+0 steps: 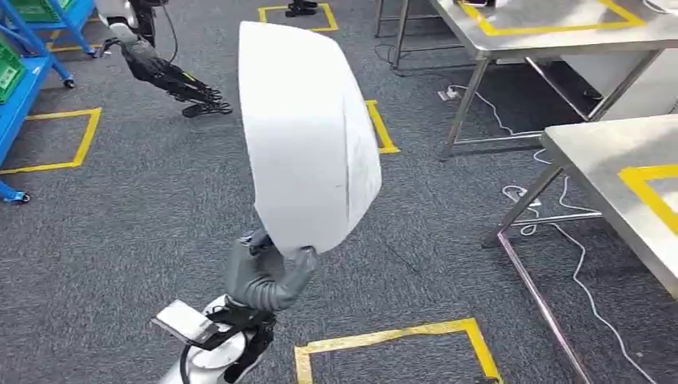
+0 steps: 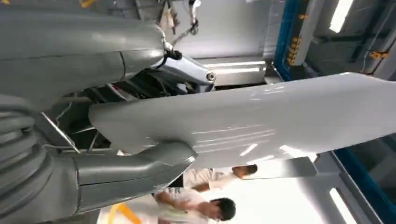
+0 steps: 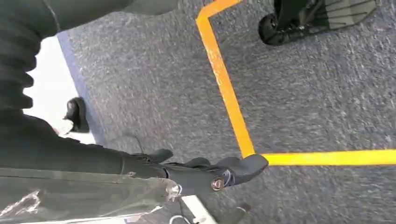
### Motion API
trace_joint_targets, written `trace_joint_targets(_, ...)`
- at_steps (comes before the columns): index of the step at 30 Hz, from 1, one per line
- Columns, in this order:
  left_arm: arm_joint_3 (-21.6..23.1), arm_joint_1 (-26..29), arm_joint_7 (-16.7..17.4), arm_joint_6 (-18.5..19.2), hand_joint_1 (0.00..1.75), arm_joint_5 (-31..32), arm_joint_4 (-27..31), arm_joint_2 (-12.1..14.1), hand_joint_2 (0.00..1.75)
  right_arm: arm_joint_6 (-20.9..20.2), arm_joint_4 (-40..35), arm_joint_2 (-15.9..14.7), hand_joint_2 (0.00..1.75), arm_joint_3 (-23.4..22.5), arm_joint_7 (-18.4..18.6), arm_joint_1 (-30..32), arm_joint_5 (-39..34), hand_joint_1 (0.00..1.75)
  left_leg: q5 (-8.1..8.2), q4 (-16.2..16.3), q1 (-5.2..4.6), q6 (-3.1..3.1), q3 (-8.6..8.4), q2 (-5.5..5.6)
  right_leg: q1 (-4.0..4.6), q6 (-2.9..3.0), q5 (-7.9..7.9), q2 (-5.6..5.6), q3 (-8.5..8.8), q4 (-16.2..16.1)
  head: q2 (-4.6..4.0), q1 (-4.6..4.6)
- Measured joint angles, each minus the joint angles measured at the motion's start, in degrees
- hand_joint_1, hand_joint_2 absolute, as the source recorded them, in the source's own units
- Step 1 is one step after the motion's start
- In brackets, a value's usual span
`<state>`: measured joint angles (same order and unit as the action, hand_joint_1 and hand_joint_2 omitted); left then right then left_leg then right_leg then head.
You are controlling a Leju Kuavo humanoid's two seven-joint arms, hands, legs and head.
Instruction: Take the parts from the cabinet and place them on the table.
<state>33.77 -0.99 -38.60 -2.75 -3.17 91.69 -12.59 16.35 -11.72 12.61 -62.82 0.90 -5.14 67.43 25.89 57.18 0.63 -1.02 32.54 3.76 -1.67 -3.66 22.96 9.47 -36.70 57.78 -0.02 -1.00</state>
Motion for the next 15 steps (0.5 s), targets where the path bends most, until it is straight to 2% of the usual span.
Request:
trace_joint_targets(1, 0.0, -0.1, 0.0, 0.1, 1.75, 0.0, 0.0, -0.2, 1.75, -0.1, 0.0, 0.0, 1.75, -0.1, -0.3, 0.1, 0.0, 0.0, -0.37, -0.5, 0.36, 0.59, -0.14, -1.15, -0.04, -0.17, 0.11, -0.25, 0.02, 0.3, 0.0, -0.05)
trace_joint_targets(2, 0.0, -0.2, 0.0, 0.1, 1.75, 0.0, 0.0, -0.2, 1.75, -0.1, 0.0, 0.0, 1.75, -0.2, -0.5, 0.2, -0.1, 0.0, -0.39, -0.7, 0.24, 0.99, -0.21, -1.66, 0.6, -0.1, 1.47, -4.03, -0.71, 2.0, 0.0, 0.46)
trace_joint_targets(3, 0.0, -0.3, 0.0, 0.1, 1.75, 0.0, 0.0, -0.3, 1.75, -0.2, 0.0, 0.0, 1.75, -0.2, -0.5, 0.0, -0.1, 0.0, -0.38, -0.7, 0.01, 1.24, -0.22, -2.44, 0.75, -0.17, 3.75, -6.58, -2.5, 5.7, 0.0, 0.68)
trace_joint_targets(4, 0.0, -0.2, 0.0, 0.1, 1.75, -0.1, 0.0, -0.3, 1.75, -0.2, 0.0, 0.0, 1.75, -0.3, -0.5, -0.2, -0.2, 0.0, -0.31, -0.7, -0.24, 1.36, -0.24, -3.41, 0.75, -0.23, 6.38, -8.12, -4.94, 11.0, 0.0, 0.61)
trace_joint_targets(5, 0.0, -0.1, 0.0, 0.1, 1.75, 0.0, 0.0, -0.2, 1.75, -0.2, 0.0, 0.0, 1.75, -0.4, -0.4, -0.4, -0.2, 0.0, -0.23, -0.6, -0.42, 1.48, -0.25, -4.36, 0.76, -0.22, 8.49, -8.76, -7.25, 16.1, 0.0, 0.61)
trace_joint_targets(6, 0.0, -0.1, 0.1, 0.1, 1.75, 0.0, 0.0, -0.2, 1.75, -0.2, 0.0, 0.0, 1.75, -0.5, -0.4, -0.4, -0.2, 0.0, -0.17, -0.6, -0.53, 1.55, -0.26, -5.23, 0.76, -0.22, 9.37, -8.95, -8.61, 19.1, 0.0, 0.66)
trace_joint_targets(7, 0.0, -0.2, 0.1, 0.2, 1.75, 0.0, 0.0, -0.2, 1.75, -0.2, 0.0, 0.0, 1.75, -0.5, -0.4, -0.3, -0.2, 0.0, -0.12, -0.6, -0.58, 1.6, -0.3, -5.99, 0.76, -0.2, 8.92, -8.97, -8.61, 19.2, 0.0, 0.61)
trace_joint_targets(8, 0.0, -0.2, 0.1, 0.2, 1.75, 0.0, 0.0, -0.2, 1.75, -0.2, 0.0, 0.0, 1.75, -0.5, -0.3, -0.1, -0.2, 0.0, -0.01, -0.6, -0.61, 1.55, -0.41, -6.76, 0.77, -0.13, 7.15, -9.07, -6.91, 16.5, 0.0, 0.66)
trace_joint_targets(9, 0.0, -0.2, 0.1, 0.2, 1.75, 0.0, 0.0, -0.2, 1.75, -0.2, 0.0, 0.0, 1.75, -0.5, -0.3, -0.1, -0.2, 0.0, 0.14, -0.6, -0.61, 1.42, -0.61, -7.47, 0.79, 0.0, 4.77, -9.45, -4.02, 11.4, 0.0, 0.63)
trace_joint_targets(10, 0.0, -0.2, 0.1, 0.2, 1.75, 0.0, 0.0, -0.3, 1.75, -0.1, 0.0, 0.0, 1.75, -0.6, -0.3, -0.1, -0.2, 0.0, 0.34, -0.6, -0.61, 1.22, -0.88, -8.09, 0.84, 0.09, 2.62, -10.55, -0.72, 5.7, 0.0, 0.66)
trace_joint_targets(11, 0.0, -0.2, 0.1, 0.2, 1.75, 0.0, 0.0, -0.3, 1.75, -0.1, 0.0, 0.1, 1.75, -0.6, -0.3, -0.2, -0.2, 0.0, 0.59, -0.6, -0.8, 0.89, -1.2, -8.54, 1.12, 0.29, 1.8, -14.03, 1.9, 1.2, 0.0, 0.66)
trace_joint_targets(12, 0.0, -0.2, 0.1, 0.2, 1.75, 0.0, 0.0, -0.2, 1.75, -0.1, 0.0, 0.2, 1.75, -0.6, -0.3, -0.4, -0.2, 0.0, 0.91, -0.4, -1.28, 0.53, -1.21, -8.97, 1.25, 0.65, 1.8, -14.44, 2.33, 0.9, 0.0, 0.51)
trace_joint_targets(13, 0.0, -0.3, 0.1, 0.2, 1.75, 0.1, 0.0, -0.2, 1.75, -0.1, 0.0, 0.2, 1.75, -0.6, -0.3, -0.4, -0.2, 0.0, 0.84, -0.4, -1.27, 0.36, -1.26, -9.25, 1.33, 0.93, 1.72, -13.36, 2.04, 1.0, 0.0, 0.28)
trace_joint_targets(15, 0.1, -0.3, 0.1, 0.2, 1.75, 0.2, 0.0, -0.2, 1.75, -0.1, 0.0, 0.2, 1.75, -0.6, -0.2, -0.4, -0.2, 0.0, 0.8, -0.6, -1.09, -0.18, -1.43, -10.45, 1.57, 1.43, 1.68, -12.22, 1.5, 1.0, 0.0, 0.33)
